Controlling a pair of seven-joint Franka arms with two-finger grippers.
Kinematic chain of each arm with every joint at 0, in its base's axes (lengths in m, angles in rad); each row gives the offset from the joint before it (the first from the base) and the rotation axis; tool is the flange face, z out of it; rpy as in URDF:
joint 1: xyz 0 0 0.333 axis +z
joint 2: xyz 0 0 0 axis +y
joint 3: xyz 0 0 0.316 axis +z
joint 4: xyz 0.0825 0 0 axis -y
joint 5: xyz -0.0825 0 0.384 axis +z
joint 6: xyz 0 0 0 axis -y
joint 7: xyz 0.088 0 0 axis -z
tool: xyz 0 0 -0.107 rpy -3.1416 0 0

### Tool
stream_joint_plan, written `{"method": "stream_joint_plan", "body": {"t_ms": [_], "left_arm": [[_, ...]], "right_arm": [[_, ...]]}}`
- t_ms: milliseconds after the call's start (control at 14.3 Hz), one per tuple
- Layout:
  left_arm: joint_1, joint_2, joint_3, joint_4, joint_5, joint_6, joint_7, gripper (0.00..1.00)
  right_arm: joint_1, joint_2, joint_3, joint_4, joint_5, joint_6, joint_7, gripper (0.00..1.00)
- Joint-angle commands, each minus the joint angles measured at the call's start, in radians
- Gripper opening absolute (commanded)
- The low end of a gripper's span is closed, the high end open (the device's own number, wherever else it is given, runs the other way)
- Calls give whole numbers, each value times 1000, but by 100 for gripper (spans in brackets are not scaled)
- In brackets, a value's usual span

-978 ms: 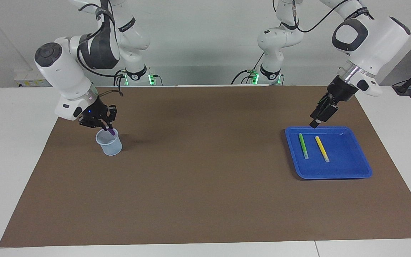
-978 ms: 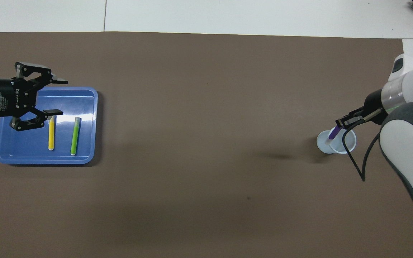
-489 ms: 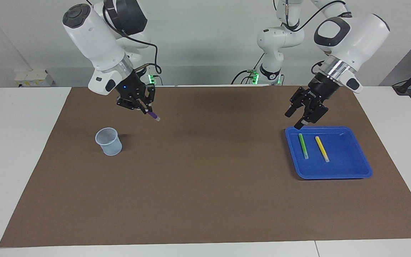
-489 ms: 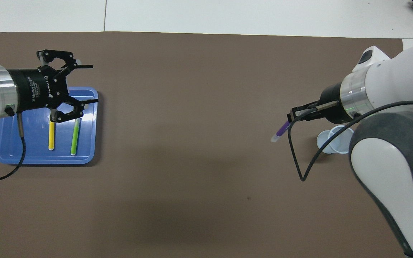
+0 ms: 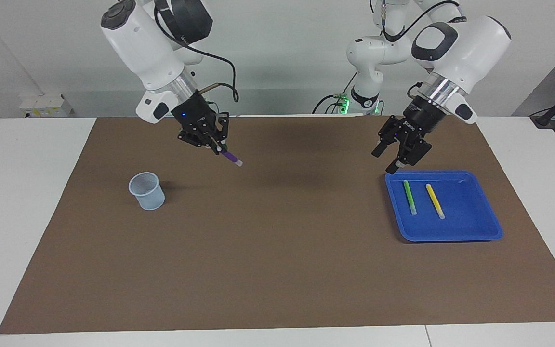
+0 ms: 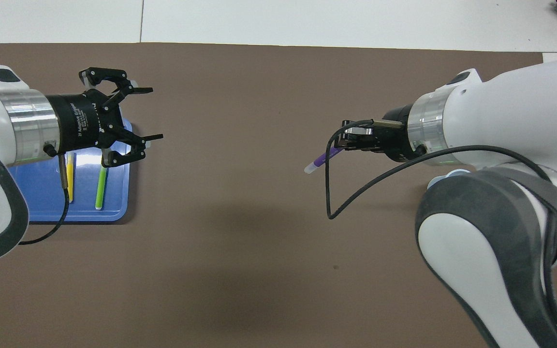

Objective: Right arm passes pens to left for tray arrangement
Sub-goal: 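Bring the purple pen to the left gripper while the left gripper grasps it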

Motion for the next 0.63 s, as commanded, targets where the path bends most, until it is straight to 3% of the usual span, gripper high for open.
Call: {"method": "stream_joint_plan", "body": {"t_ms": [0,419,559], "left_arm": [[-86,-7,12,-26,-16,94,-109,81],[-185,-14,13,-72,-15,207,-230,81],[-205,-29,13,-110,-15,246,-239,81]], "right_arm": [[51,-15,-1,-68,53,155,72,0],[179,-5,-1,-149,76,433,294,0],[193,-5,-1,-154,76,455,342,0]]}}
